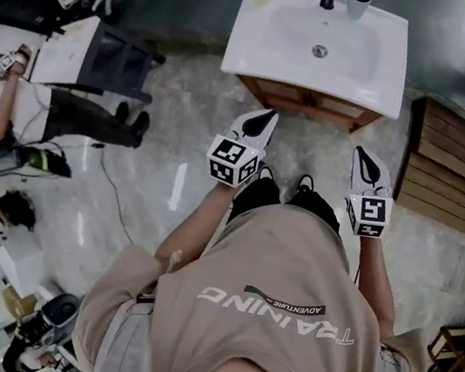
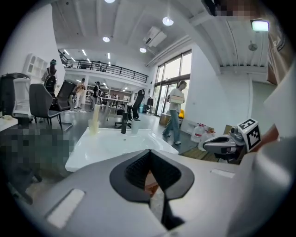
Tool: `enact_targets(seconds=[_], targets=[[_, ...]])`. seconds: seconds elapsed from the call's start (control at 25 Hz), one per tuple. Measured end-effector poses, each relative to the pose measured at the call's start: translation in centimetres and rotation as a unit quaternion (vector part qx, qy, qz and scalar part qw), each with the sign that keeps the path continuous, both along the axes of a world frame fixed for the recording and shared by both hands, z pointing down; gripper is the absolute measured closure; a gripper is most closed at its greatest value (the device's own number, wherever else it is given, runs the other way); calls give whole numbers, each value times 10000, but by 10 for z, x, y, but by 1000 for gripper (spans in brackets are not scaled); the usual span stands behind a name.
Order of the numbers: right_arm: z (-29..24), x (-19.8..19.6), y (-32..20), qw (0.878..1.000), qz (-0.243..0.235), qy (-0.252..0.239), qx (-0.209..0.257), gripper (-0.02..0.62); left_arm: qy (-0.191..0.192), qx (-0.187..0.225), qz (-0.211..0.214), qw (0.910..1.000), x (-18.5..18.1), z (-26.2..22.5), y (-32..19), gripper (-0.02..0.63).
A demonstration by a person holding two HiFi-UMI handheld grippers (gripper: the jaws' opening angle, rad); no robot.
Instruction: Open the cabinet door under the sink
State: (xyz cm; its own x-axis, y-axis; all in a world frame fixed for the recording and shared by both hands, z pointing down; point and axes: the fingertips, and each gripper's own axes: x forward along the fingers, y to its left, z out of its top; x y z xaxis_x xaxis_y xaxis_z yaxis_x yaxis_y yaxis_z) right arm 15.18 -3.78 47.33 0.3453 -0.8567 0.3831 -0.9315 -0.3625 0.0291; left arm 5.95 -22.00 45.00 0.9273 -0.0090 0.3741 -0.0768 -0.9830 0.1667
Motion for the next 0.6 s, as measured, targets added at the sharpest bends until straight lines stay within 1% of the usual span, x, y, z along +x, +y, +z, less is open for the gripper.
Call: enact_targets(seconds=[0.16,0.32,0.44,0.6], targets=[[9,-8,-2,9997,166,-99,-180,594,-109,-101,127,9998,6,12,-6,591],[26,-26,-13,9984,183,-388,-358,594,-376,-281,187,9987,3,44,-12,591],[37,-36,-30,9979,243,-517,-299,594,-529,-443,134,9975,5,73,-19,591],[54,-46,-45,9974,146,-666,-245,594,-625,-722,114,9954,11,103,-17,591]])
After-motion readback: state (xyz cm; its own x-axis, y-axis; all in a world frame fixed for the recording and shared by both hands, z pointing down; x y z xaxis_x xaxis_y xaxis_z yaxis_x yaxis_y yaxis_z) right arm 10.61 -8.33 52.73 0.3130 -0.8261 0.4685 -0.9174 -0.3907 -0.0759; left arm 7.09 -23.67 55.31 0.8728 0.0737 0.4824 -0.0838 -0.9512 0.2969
